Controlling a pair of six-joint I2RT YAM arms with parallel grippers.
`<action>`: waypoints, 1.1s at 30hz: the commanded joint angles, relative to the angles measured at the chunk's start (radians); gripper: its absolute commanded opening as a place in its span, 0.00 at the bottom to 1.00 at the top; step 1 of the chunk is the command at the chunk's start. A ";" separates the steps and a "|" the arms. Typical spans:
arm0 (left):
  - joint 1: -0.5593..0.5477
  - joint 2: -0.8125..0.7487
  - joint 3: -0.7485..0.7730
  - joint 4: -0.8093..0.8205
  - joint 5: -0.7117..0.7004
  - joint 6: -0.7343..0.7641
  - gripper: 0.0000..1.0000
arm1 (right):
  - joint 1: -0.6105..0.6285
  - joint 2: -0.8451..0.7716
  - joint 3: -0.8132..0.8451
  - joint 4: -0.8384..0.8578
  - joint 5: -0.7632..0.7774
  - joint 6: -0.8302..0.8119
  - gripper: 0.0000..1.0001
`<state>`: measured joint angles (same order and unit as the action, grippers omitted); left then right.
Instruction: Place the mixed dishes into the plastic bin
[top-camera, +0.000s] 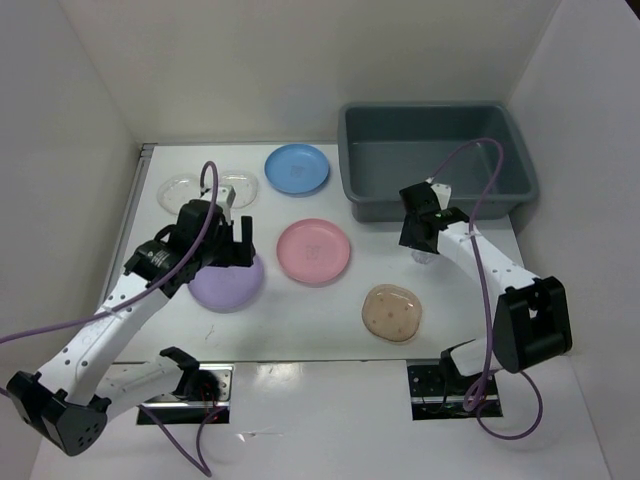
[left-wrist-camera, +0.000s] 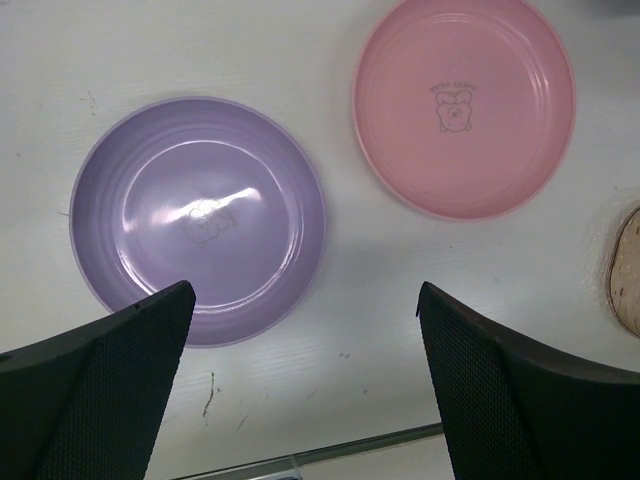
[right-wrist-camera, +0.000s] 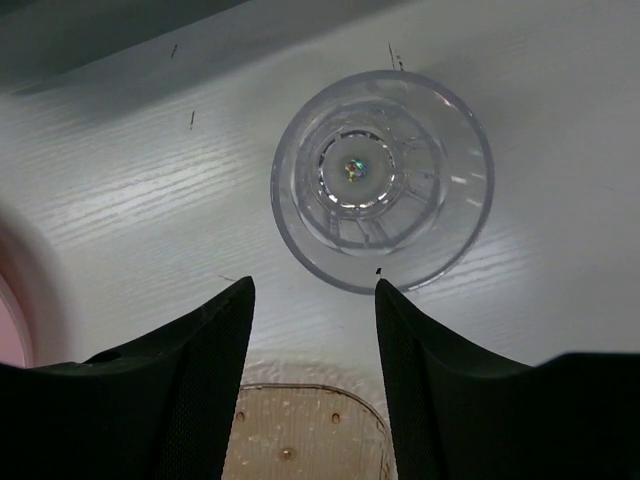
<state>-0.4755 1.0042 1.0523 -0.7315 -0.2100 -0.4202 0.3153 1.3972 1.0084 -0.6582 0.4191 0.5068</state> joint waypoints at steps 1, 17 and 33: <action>0.002 -0.018 -0.028 0.035 0.006 0.004 0.99 | -0.005 0.036 0.024 0.098 0.023 -0.014 0.57; 0.002 -0.045 -0.066 0.089 0.024 0.004 0.99 | -0.036 0.114 0.012 0.190 0.011 -0.065 0.35; 0.002 -0.055 -0.094 0.126 0.035 0.014 0.99 | -0.018 -0.079 0.053 0.005 -0.259 0.029 0.00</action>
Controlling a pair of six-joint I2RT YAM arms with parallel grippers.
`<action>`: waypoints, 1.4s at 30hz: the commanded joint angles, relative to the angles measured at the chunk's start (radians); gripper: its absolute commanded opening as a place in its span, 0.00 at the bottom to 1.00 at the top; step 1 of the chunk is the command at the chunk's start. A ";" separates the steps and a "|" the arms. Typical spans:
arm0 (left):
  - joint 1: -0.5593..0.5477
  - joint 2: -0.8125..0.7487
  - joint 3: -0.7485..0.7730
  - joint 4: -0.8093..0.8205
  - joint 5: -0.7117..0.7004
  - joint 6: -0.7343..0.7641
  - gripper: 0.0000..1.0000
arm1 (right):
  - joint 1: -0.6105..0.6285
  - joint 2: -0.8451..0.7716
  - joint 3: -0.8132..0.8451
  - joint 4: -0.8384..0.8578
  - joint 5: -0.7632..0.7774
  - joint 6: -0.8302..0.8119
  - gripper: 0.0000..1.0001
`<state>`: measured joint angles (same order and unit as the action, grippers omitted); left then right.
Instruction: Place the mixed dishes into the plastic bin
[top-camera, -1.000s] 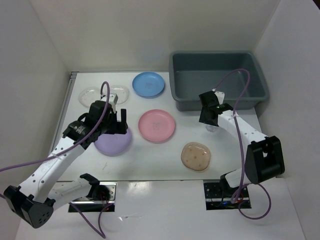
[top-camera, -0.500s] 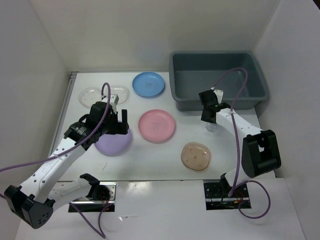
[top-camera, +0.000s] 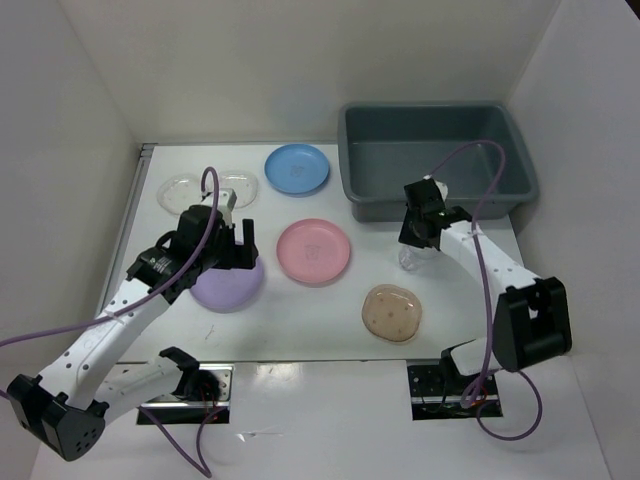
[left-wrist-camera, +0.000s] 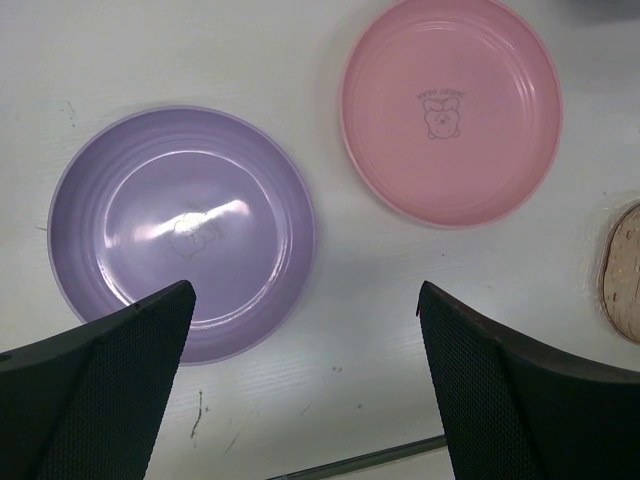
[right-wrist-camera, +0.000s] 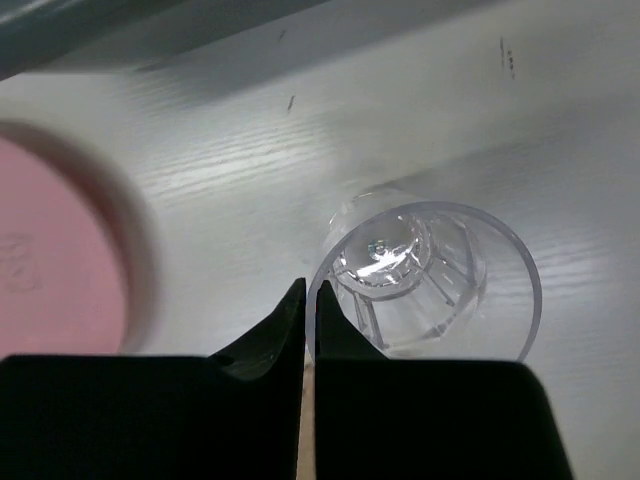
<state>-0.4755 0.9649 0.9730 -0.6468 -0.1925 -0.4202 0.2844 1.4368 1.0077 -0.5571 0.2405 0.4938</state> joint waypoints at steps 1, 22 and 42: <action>0.002 -0.006 -0.014 0.041 0.018 0.014 0.99 | 0.013 -0.166 0.102 -0.119 -0.104 0.052 0.00; 0.002 0.023 -0.016 0.059 0.027 -0.006 0.99 | 0.013 0.522 1.019 -0.076 -0.030 -0.116 0.00; 0.029 0.014 -0.036 0.059 0.018 -0.025 0.99 | 0.024 0.729 1.013 -0.078 -0.173 -0.153 0.19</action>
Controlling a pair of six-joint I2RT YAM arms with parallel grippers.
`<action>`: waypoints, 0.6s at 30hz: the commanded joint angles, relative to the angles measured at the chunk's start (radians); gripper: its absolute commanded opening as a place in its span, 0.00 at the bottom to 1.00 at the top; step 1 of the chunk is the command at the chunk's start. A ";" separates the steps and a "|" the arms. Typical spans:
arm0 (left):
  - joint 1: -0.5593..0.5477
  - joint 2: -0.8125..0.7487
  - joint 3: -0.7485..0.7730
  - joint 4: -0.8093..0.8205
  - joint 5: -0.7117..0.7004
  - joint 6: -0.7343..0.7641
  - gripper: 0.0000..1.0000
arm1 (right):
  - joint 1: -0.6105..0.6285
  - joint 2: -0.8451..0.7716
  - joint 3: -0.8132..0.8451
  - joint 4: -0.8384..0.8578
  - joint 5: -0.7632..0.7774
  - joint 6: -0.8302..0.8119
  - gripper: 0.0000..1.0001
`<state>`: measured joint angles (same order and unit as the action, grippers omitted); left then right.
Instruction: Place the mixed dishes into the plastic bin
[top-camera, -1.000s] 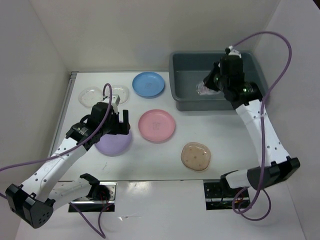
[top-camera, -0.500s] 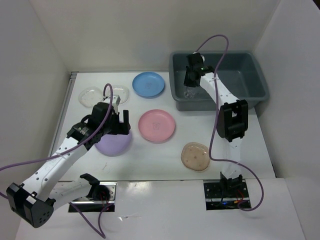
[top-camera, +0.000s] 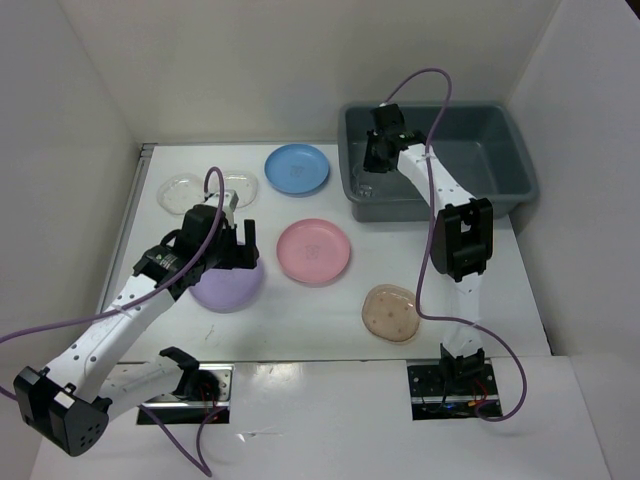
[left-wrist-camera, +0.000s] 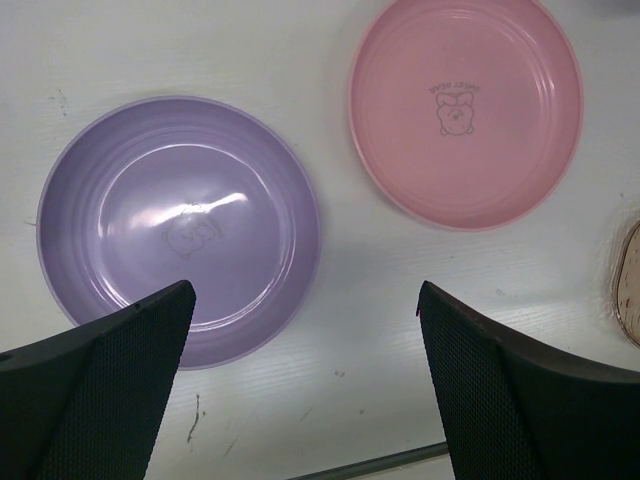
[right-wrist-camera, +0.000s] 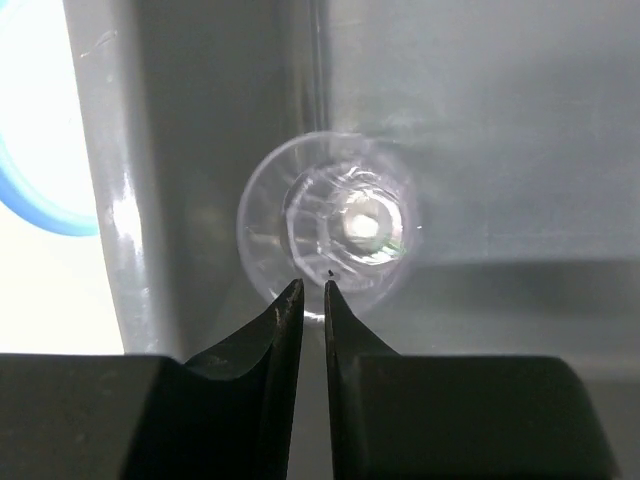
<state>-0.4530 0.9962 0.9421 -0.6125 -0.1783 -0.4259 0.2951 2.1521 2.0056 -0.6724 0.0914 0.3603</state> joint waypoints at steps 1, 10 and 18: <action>0.007 -0.018 -0.005 0.025 0.003 -0.019 0.99 | 0.013 0.014 0.015 0.037 -0.024 -0.020 0.18; 0.007 -0.018 -0.005 0.025 0.003 -0.028 0.99 | 0.036 -0.084 0.015 0.046 -0.073 -0.043 0.32; 0.007 -0.008 -0.005 0.057 0.003 -0.079 0.99 | 0.217 -0.430 -0.259 0.057 0.002 0.006 0.47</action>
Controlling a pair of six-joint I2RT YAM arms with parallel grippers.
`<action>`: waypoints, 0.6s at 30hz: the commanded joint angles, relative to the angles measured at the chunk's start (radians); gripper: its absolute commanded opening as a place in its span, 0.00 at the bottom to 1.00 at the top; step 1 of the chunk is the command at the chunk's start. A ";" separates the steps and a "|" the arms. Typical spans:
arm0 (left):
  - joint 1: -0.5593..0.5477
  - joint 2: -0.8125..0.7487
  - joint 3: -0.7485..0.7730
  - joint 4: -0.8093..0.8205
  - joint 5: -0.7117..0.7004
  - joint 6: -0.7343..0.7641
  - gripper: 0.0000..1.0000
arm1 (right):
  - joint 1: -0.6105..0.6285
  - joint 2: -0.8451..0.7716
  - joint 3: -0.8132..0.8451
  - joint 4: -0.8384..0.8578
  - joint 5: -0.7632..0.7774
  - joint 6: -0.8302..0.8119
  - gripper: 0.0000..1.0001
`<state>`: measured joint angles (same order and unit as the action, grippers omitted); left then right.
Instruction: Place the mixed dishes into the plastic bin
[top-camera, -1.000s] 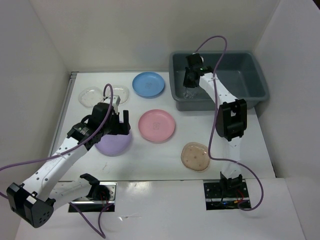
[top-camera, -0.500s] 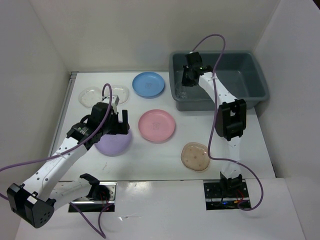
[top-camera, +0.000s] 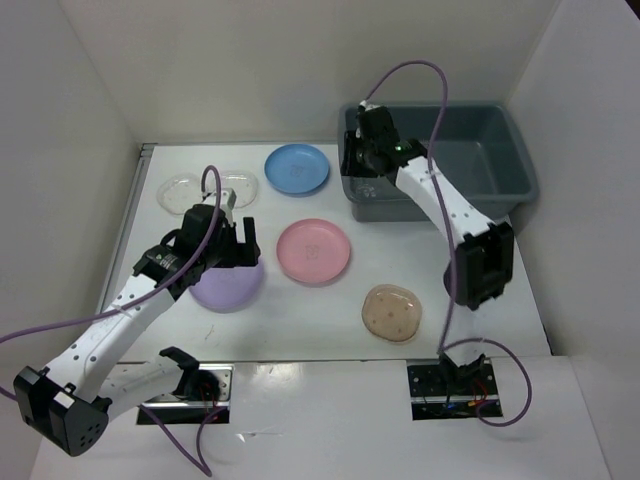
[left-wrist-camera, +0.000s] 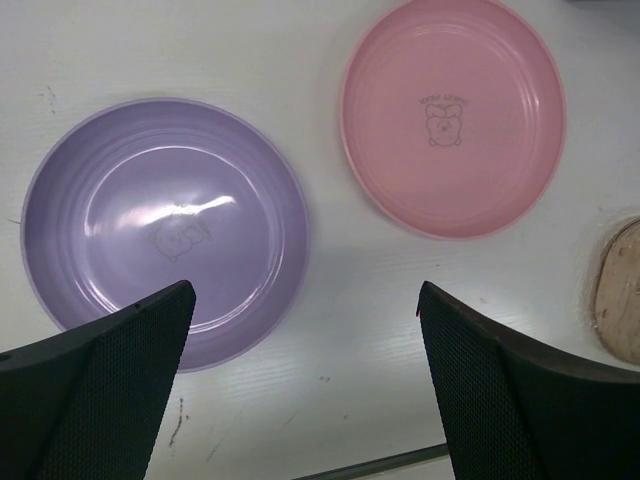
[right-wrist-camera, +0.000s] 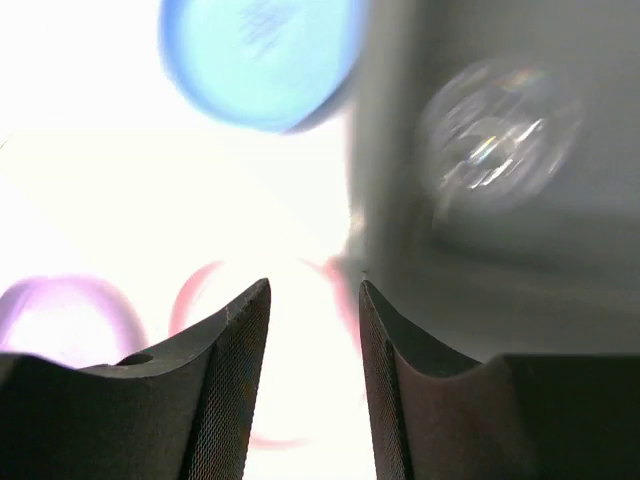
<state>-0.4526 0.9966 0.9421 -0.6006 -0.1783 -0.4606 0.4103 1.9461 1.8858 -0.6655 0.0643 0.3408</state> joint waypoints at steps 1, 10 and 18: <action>0.006 -0.009 -0.005 0.045 0.003 -0.053 0.99 | 0.123 -0.257 -0.196 0.063 0.029 0.067 0.47; 0.015 0.011 -0.023 0.084 0.059 -0.072 0.99 | 0.229 -0.483 -0.795 0.156 0.048 0.363 0.45; 0.015 0.020 -0.032 0.084 0.079 -0.063 0.99 | 0.229 -0.451 -0.967 0.337 0.028 0.584 0.44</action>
<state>-0.4419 1.0115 0.9142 -0.5522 -0.1211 -0.5198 0.6407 1.4986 0.9325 -0.5003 0.0929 0.8013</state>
